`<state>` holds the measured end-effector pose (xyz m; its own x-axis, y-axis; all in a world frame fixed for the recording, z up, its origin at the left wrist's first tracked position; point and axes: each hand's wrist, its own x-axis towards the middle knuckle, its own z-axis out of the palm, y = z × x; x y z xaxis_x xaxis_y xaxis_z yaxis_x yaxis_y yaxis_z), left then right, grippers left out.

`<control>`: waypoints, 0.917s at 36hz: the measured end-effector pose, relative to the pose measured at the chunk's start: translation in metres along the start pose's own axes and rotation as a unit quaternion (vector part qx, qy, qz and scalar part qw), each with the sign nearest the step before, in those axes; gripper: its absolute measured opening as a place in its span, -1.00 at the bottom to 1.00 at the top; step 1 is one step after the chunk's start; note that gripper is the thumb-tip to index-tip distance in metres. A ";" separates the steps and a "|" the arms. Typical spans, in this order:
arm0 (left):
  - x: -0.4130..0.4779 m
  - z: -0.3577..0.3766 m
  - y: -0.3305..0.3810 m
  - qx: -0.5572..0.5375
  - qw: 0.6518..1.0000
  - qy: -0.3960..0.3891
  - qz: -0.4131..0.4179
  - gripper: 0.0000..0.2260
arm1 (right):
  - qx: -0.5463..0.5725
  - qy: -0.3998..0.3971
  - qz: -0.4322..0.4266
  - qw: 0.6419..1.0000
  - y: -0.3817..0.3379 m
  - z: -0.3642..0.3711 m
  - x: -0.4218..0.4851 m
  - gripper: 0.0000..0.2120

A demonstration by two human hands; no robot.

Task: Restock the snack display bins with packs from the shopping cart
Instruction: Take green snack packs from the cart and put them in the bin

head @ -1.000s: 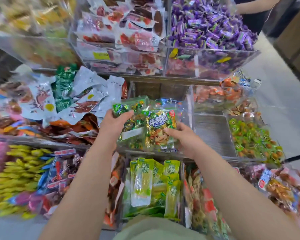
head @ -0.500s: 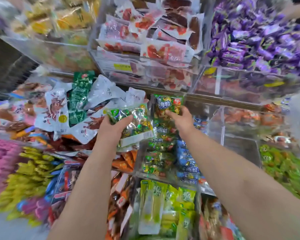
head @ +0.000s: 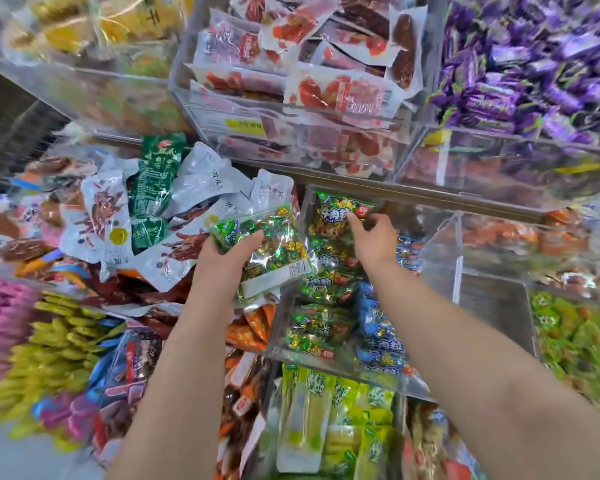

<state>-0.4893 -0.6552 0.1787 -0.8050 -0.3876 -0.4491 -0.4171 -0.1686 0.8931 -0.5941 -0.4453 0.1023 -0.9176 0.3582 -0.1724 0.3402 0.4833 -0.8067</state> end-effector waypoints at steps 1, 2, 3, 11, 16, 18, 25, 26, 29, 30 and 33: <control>-0.001 0.001 0.001 -0.004 1.000 -0.002 0.000 -0.31 | -0.011 -0.014 0.012 1.000 -0.003 -0.001 0.003 -0.42; -0.003 0.001 0.002 -0.009 1.000 -0.005 0.000 -0.32 | -0.017 -0.024 0.024 0.999 -0.005 -0.003 0.005 -0.41; -0.004 0.002 0.002 -0.013 1.000 -0.007 0.000 -0.34 | -0.019 -0.035 0.035 0.999 -0.008 -0.005 0.007 -0.40; -0.020 0.007 0.009 -0.062 0.998 -0.014 0.009 -0.38 | 0.131 0.044 0.023 0.990 -0.013 -0.038 -0.033 -0.45; -0.027 0.015 0.006 -0.052 0.998 -0.033 -0.014 -0.14 | 0.243 -0.124 -0.071 0.960 -0.022 -0.066 -0.093 -0.91; -0.031 0.018 0.003 -0.018 0.999 -0.049 -0.011 -0.12 | 0.242 -0.241 -0.044 0.939 -0.025 -0.070 -0.108 -0.92; -0.050 0.030 -0.006 0.091 0.996 -0.010 0.007 0.01 | 0.181 -0.251 0.026 0.951 -0.027 -0.079 -0.122 -0.43; -0.052 0.028 -0.006 0.105 0.994 0.011 0.014 -0.02 | 0.193 -0.212 0.017 0.958 -0.026 -0.083 -0.123 -0.56; -0.053 0.022 -0.009 0.143 0.988 0.047 0.045 -0.07 | 0.127 -0.056 -0.096 0.986 -0.025 -0.089 -0.131 -0.73; -0.055 0.022 -0.009 0.141 0.988 0.046 0.048 -0.08 | 0.089 -0.026 -0.149 0.984 -0.025 -0.089 -0.135 -0.74; -0.061 0.027 -0.009 0.125 0.991 0.012 0.052 -0.08 | -0.028 -0.006 -0.318 0.948 -0.029 -0.082 -0.151 -0.72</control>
<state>-0.4475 -0.6054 0.1970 -0.8400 -0.4130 -0.3520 -0.4265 0.1015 0.8988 -0.4482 -0.4478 0.1980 -0.9427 -0.0279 0.3324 -0.2723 0.6397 -0.7188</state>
